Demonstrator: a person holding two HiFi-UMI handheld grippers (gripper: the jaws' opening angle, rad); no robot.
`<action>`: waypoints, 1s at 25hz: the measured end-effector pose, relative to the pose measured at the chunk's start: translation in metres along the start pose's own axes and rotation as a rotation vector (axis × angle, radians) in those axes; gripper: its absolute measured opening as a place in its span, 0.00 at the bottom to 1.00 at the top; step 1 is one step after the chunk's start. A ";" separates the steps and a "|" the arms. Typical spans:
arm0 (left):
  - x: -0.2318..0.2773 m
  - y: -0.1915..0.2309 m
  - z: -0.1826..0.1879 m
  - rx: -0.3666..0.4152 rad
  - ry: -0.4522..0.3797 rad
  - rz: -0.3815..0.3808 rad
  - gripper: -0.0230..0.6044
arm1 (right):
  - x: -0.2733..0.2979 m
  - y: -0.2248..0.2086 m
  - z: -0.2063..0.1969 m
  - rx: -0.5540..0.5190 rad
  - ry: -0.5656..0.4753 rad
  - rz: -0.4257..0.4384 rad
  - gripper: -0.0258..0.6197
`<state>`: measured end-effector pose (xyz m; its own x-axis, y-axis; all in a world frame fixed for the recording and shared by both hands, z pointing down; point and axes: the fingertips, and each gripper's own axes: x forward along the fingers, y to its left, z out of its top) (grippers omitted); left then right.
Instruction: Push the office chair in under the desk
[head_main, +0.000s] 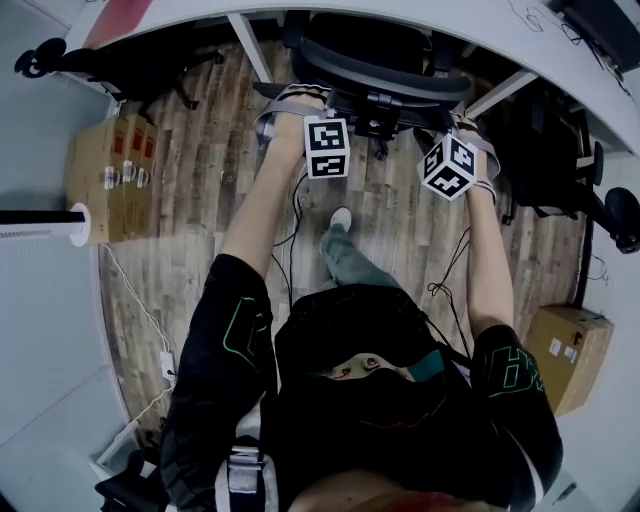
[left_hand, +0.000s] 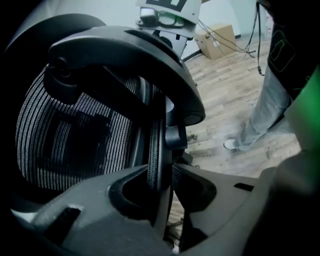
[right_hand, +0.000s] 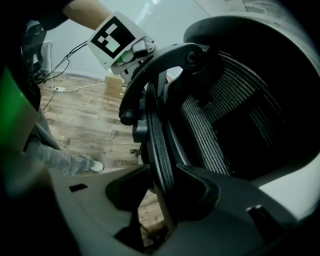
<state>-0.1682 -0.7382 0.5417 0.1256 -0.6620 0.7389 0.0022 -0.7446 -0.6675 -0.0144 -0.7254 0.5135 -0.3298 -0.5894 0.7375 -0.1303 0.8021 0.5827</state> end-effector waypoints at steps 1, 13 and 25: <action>0.006 0.006 0.002 0.004 -0.012 0.000 0.24 | 0.005 -0.007 -0.003 0.001 0.000 -0.003 0.29; 0.079 0.086 -0.010 0.024 -0.022 0.023 0.24 | 0.072 -0.093 -0.011 0.021 0.021 -0.020 0.30; 0.145 0.161 -0.015 0.032 -0.010 0.007 0.23 | 0.128 -0.175 -0.025 0.015 0.017 -0.049 0.31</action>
<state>-0.1643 -0.9551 0.5425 0.1355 -0.6663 0.7332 0.0329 -0.7366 -0.6755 -0.0105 -0.9440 0.5145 -0.3072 -0.6291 0.7140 -0.1595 0.7737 0.6131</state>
